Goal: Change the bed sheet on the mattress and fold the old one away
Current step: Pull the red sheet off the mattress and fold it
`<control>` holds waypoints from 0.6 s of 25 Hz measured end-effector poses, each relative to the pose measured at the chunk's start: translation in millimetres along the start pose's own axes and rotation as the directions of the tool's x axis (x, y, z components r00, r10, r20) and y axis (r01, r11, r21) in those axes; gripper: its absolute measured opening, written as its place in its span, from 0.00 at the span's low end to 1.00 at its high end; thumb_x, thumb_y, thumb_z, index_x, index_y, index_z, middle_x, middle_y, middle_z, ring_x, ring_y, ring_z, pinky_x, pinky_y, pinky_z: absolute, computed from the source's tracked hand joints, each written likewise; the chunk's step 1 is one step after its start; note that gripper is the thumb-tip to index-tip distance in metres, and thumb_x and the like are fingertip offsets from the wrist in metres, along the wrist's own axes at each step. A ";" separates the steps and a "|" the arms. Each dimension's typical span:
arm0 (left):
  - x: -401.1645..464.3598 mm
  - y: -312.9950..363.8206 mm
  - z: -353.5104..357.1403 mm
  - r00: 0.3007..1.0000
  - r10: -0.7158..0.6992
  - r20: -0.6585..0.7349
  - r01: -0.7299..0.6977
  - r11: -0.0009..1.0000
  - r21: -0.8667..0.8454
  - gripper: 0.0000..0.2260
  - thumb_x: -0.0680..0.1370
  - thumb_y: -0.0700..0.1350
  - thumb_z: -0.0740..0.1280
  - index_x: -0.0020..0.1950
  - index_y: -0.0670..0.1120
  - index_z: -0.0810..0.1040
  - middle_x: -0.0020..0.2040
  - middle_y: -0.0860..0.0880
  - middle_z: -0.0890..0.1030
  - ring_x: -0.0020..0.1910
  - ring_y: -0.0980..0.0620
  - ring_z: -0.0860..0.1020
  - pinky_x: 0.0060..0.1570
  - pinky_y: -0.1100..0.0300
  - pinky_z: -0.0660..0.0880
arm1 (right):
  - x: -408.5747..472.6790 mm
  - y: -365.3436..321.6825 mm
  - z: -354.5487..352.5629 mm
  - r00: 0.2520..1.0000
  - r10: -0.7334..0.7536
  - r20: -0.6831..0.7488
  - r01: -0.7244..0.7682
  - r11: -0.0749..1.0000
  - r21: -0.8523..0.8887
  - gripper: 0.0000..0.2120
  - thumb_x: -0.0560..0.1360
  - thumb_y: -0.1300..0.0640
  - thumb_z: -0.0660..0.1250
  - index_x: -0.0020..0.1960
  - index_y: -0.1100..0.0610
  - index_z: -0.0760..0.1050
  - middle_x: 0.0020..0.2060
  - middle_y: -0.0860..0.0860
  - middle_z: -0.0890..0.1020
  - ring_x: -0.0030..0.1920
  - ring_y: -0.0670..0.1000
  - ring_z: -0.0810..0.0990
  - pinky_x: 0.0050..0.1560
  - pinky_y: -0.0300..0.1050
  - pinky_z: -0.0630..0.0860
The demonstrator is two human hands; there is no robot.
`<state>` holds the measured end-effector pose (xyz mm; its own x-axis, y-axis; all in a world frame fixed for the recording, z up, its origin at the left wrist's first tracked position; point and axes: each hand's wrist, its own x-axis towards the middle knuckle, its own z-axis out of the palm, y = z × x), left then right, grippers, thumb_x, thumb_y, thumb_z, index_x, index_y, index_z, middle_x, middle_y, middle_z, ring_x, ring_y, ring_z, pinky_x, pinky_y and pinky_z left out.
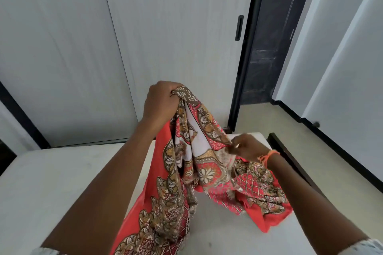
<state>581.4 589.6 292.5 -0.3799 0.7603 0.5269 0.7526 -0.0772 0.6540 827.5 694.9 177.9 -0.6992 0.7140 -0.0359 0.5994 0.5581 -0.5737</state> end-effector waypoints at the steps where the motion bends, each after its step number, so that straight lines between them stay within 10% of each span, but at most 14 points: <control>1: 0.3 3.7 1.5 1.000 0.002 0.005 -0.002 1.000 0.003 0.20 0.72 0.31 0.59 0.52 0.46 0.86 0.49 0.48 0.86 0.48 0.50 0.83 0.51 0.51 0.81 | -1.8 1.8 13.9 0.998 0.053 0.036 -0.052 0.998 -0.033 0.09 0.76 0.52 0.69 0.38 0.52 0.78 0.34 0.45 0.75 0.35 0.40 0.73 0.39 0.40 0.66; 6: 15.6 -10.3 7.4 0.996 -0.085 -0.016 0.086 0.990 0.114 0.13 0.70 0.39 0.60 0.42 0.46 0.84 0.37 0.48 0.84 0.38 0.48 0.82 0.38 0.49 0.80 | 9.0 5.5 32.2 0.966 0.159 -0.202 -0.075 0.926 0.370 0.15 0.80 0.52 0.62 0.38 0.57 0.74 0.32 0.52 0.75 0.32 0.47 0.70 0.36 0.47 0.68; 10: 9.8 -47.8 12.8 0.944 -0.329 0.034 0.294 0.882 0.367 0.11 0.77 0.43 0.66 0.34 0.44 0.76 0.31 0.49 0.76 0.38 0.42 0.81 0.30 0.58 0.67 | 12.0 -51.5 -46.7 0.773 -0.076 -0.629 0.253 0.947 0.197 0.21 0.82 0.49 0.58 0.39 0.64 0.71 0.31 0.54 0.73 0.31 0.48 0.69 0.34 0.44 0.67; 12: -2.8 -54.6 18.0 0.911 -0.374 0.175 0.309 0.898 0.313 0.10 0.73 0.47 0.75 0.46 0.43 0.78 0.39 0.50 0.79 0.45 0.44 0.81 0.34 0.59 0.69 | 14.4 -78.3 -77.5 0.748 -0.254 -0.614 0.354 0.934 0.046 0.16 0.80 0.50 0.62 0.37 0.59 0.71 0.31 0.51 0.74 0.30 0.47 0.71 0.31 0.43 0.67; 15: -14.7 -30.1 26.0 0.872 -0.191 0.451 0.187 0.981 0.053 0.43 0.63 0.50 0.83 0.73 0.47 0.67 0.53 0.46 0.78 0.53 0.47 0.77 0.45 0.58 0.72 | 20.9 -92.8 -76.2 0.824 -0.406 -0.395 0.399 0.911 -0.103 0.12 0.78 0.51 0.67 0.37 0.54 0.73 0.30 0.46 0.75 0.30 0.42 0.72 0.32 0.39 0.67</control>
<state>578.4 597.5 250.9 -0.2325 0.9684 0.0899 0.6957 0.1010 0.7112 787.0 690.2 292.7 -0.6658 0.5291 0.5261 0.3073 0.8370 -0.4528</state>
